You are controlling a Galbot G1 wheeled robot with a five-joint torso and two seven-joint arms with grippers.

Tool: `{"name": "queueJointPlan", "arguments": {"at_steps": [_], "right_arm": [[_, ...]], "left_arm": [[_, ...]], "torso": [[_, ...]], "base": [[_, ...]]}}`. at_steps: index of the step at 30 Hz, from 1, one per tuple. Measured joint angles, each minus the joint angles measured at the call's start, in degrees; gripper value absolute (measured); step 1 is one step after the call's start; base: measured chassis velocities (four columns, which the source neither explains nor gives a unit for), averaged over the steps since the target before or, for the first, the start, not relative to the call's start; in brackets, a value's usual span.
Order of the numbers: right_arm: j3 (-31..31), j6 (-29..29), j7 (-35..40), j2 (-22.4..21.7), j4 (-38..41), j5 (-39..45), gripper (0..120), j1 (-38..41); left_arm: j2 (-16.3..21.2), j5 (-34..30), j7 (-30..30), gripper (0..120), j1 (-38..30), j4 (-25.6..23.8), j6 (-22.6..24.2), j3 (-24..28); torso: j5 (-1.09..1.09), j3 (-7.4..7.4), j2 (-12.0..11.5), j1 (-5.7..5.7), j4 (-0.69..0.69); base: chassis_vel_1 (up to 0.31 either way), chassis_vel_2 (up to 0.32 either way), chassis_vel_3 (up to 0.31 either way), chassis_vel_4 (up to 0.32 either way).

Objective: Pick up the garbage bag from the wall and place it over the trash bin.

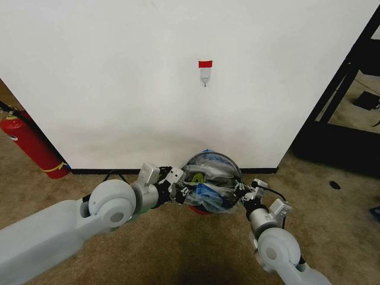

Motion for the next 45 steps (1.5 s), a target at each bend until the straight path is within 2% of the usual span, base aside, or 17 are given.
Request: {"name": "queueJointPlan", "arguments": {"at_steps": [8, 9, 10, 11, 12, 14, 17, 19, 22, 26, 37, 45], "right_arm": [[1.3, -2.3, 3.5, 2.0, -0.2, 4.7, 0, 1.0], [1.3, -2.3, 3.5, 2.0, -0.2, 4.7, 0, 1.0], [1.4, -3.8, 4.6, 2.2, 0.8, 6.5, 0, 0.9], [1.4, -4.1, 4.8, 2.3, 1.1, 6.9, 0, 0.9], [1.4, -4.1, 4.8, 2.3, 1.1, 6.9, 0, 0.9], [1.7, -4.9, 5.5, 2.1, 1.9, 7.9, 0, 0.9], [2.0, -5.5, 6.3, 1.6, 2.5, 8.8, 0, 0.9], [2.4, -6.4, 7.6, 1.0, 3.4, 10.2, 0, 1.2], [2.6, -6.8, 8.3, 0.8, 3.8, 11.0, 0, 1.4], [3.1, -7.6, 9.0, 0.4, 5.2, 12.4, 0, 0.8], [2.8, -8.0, 9.4, -0.7, 6.6, 13.2, 0, 0.0], [2.9, -7.6, 9.6, -1.5, 7.1, 13.6, 0, 0.3]], "left_arm": [[2.0, -1.4, -0.9, 0, 9.6, -7.0, -2.8, -11.0], [2.0, -1.4, -0.9, 0, 9.6, -7.0, -2.8, -11.0], [2.7, -0.7, -0.9, 0, 14.7, -8.8, -3.6, -13.7], [2.9, -0.1, -0.8, 0, 16.9, -9.3, -4.0, -14.6], [2.9, -0.1, -0.8, 0, 16.9, -9.3, -4.0, -14.6], [3.0, 1.4, -0.5, 0, 22.6, -10.3, -4.7, -16.7], [2.5, 3.8, -0.1, 0, 26.9, -10.9, -5.4, -17.7], [0.9, 7.3, 0.6, 0, 30.9, -11.0, -6.1, -17.8], [-0.3, 9.7, 1.1, 0, 33.2, -10.9, -6.4, -17.4], [-2.9, 15.5, 3.2, 0, 36.5, -8.6, -7.3, -16.3], [-9.0, 24.9, 6.3, 0, 34.0, 1.5, -9.8, -10.7], [-9.9, 29.3, 7.0, 0, 33.5, 6.6, -12.2, -8.3]], "torso": [[0.02, 0.0, 0.0, 0.0, 0.0], [0.02, 0.0, 0.0, 0.0, 0.0], [0.01, 0.0, 0.0, 0.0, 0.01], [0.01, 0.0, 0.0, 0.0, 0.01], [0.01, 0.0, 0.0, 0.0, 0.01], [-0.01, 0.0, 0.0, 0.0, 0.02], [0.01, 0.0, 0.0, 0.0, 0.03], [0.0, 0.0, 0.0, 0.0, 0.0], [0.0, 0.0, 0.0, 0.0, 0.0], [0.0, 0.0, 0.0, 0.0, 0.02], [0.01, 0.0, 0.0, 0.0, 0.0], [0.01, 0.0, 0.0, 0.0, 0.01]], "base": [[0.0, 0.0, 0.0, 0.0], [0.0, 0.0, 0.0, 0.0], [0.0, 0.0, 0.0, 0.0], [0.0, 0.0, 0.0, 0.0], [0.0, 0.0, 0.0, 0.0], [0.0, 0.0, 0.0, 0.0], [0.0, 0.0, 0.0, 0.0], [0.0, 0.0, 0.0, 0.0], [0.0, 0.0, 0.0, 0.0], [0.0, 0.0, 0.0, 0.0], [0.0, 0.0, 0.0, 0.0], [0.0, 0.0, 0.0, 0.0]]}}
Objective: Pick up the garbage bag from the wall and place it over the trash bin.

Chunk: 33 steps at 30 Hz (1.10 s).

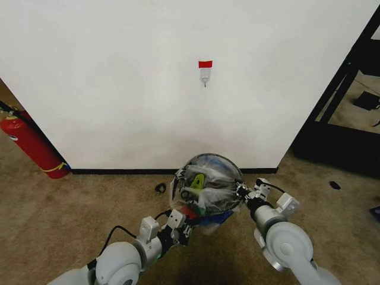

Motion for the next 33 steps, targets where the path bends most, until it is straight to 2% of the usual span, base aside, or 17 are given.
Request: {"name": "queueJointPlan", "arguments": {"at_steps": [8, 14, 18, 19, 26, 28, 33], "right_arm": [[0.0, 0.2, 0.2, 0.1, 0.4, 0.2, 0, -0.4], [-0.2, 0.4, -0.1, 0.7, 0.1, -0.7, 0, -0.6], [-0.3, 1.2, -1.1, 1.2, -2.2, -2.5, 0, -0.1], [-0.3, 1.2, -1.1, 1.2, -2.2, -2.5, 0, -0.1], [0.7, 2.9, -2.7, 2.8, -6.5, -4.8, 0, 0.9], [0.7, 3.0, -2.9, 3.0, -6.7, -5.0, 0, 0.9], [0.8, 3.5, -4.3, 3.8, -7.2, -6.9, 0, -0.3]], "left_arm": [[-2.1, 3.4, -0.4, 0, 0.9, 2.9, -2.2, 1.4], [-2.0, 3.5, -1.6, 1, 1.7, 1.4, -2.3, 0.6], [0.4, 5.5, -2.0, 16, 4.1, -2.0, -1.6, -1.6], [0.4, 5.5, -2.0, 16, 4.1, -2.0, -1.6, -1.6], [4.3, 7.8, -3.5, 46, 6.0, -5.5, -2.5, -3.1], [4.6, 7.8, -3.8, 49, 6.1, -6.0, -2.7, -3.3], [6.4, 7.1, -8.0, 71, 7.3, -9.6, -3.7, -4.5]], "torso": [[0.0, 0.0, 0.0, 0.0, 0.01], [-0.02, 0.0, 0.0, 0.0, -0.01], [0.0, 0.0, 0.0, 0.0, 0.0], [0.0, 0.0, 0.0, 0.0, 0.0], [-0.01, 0.0, 0.0, 0.0, -0.01], [-0.01, 0.0, 0.0, 0.0, -0.01], [-0.01, 0.0, 0.0, 0.0, 0.01]], "base": [[0.0, 0.0, 0.0, 0.0], [0.0, 0.0, 0.0, 0.0], [0.0, 0.0, 0.0, 0.0], [0.0, 0.0, 0.0, 0.0], [0.0, 0.0, 0.0, 0.0], [0.0, 0.0, 0.0, 0.0], [0.0, 0.0, 0.0, 0.0]]}}
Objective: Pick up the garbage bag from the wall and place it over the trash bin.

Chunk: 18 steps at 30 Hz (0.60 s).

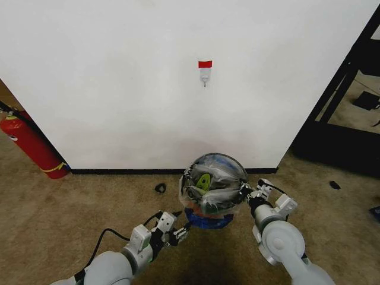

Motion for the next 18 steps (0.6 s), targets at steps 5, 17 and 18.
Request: {"name": "queueJointPlan", "arguments": {"at_steps": [5, 17, 18], "right_arm": [[-0.4, 0.8, -1.3, 0.8, 0.4, -2.5, 0, -1.3], [-2.5, 3.4, -3.4, 1.2, 0.4, -11.4, 0, -1.5], [-2.5, 3.4, -3.4, 1.2, 0.4, -11.4, 0, -1.5]], "left_arm": [[0.7, -5.2, -4.2, 86, -3.0, -2.0, 1.3, -0.7], [1.0, -26.8, -12.9, 94, -17.3, -8.7, 10.5, -0.6], [1.0, -26.8, -12.9, 94, -17.3, -8.7, 10.5, -0.6]], "torso": [[0.01, 0.0, 0.0, 0.0, -0.01], [0.01, 0.0, 0.0, 0.0, 0.01], [0.01, 0.0, 0.0, 0.0, 0.01]], "base": [[0.0, 0.0, 0.0, 0.0], [0.0, 0.0, 0.0, 0.0], [0.0, 0.0, 0.0, 0.0]]}}
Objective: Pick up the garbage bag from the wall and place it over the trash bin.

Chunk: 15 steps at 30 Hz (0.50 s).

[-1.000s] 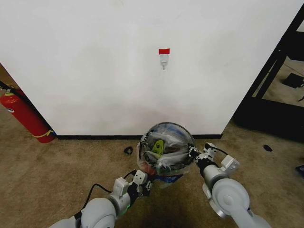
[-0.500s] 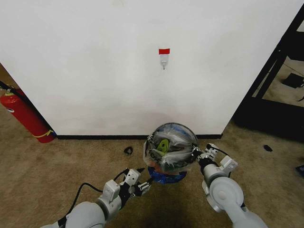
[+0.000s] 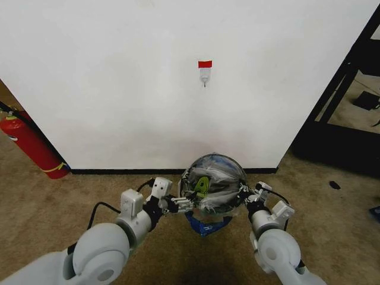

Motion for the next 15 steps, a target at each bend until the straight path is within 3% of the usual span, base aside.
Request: {"name": "queueJointPlan", "arguments": {"at_steps": [3, 6, 15], "right_arm": [[-0.5, 0.3, -0.3, 0.0, -0.1, -1.5, 0, 0.2], [-0.6, 0.7, -0.6, -0.2, 0.4, -3.7, 0, -0.1], [-0.5, 1.7, -1.0, -0.7, 0.5, -7.0, 0, -0.5]], "left_arm": [[-0.1, -2.8, 0.3, 88, -3.4, 0.2, 1.4, 1.7], [-2.6, -9.7, 0.4, 69, -14.7, 3.3, 3.5, 6.8], [-8.2, -16.2, -3.7, 39, -28.7, 11.2, 7.0, 18.2]], "torso": [[0.0, 0.0, 0.0, 0.0, 0.03], [0.0, 0.0, 0.0, 0.0, -0.02], [0.0, 0.0, 0.0, 0.0, -0.01]], "base": [[0.0, 0.0, 0.0, 0.0], [0.0, 0.0, 0.0, 0.0], [0.0, 0.0, 0.0, 0.0]]}}
